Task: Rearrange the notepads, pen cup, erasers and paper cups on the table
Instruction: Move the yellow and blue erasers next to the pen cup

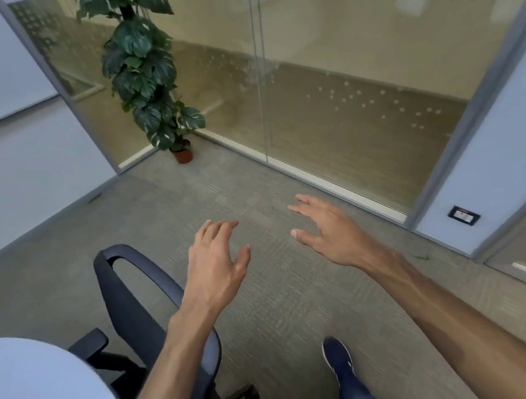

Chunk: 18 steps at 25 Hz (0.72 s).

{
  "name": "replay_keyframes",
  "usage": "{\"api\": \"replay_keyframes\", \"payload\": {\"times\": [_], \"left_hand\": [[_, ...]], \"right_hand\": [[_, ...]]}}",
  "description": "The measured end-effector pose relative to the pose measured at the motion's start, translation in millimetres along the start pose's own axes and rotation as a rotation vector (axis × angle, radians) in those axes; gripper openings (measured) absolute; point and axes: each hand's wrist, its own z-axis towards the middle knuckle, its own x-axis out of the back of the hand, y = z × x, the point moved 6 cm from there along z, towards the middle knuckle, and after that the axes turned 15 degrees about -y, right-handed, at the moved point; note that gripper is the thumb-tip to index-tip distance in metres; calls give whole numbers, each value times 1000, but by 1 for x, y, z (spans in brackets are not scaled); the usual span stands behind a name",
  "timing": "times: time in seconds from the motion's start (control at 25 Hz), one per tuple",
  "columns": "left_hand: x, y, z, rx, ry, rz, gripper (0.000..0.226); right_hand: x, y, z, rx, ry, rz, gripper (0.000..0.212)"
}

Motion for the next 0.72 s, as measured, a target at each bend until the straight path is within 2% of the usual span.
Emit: {"api": "replay_keyframes", "payload": {"times": [0.2,0.4,0.72], "left_hand": [[6,-11,90,127,39,11,63],[23,-34,152,298,106,-41,66],[67,-122,208,535,191,-48,66]], "right_hand": [[34,30,106,119,-99,-17,57],[65,40,202,246,-216,-62,57],[61,-8,358,444,-338,-99,55]]}}
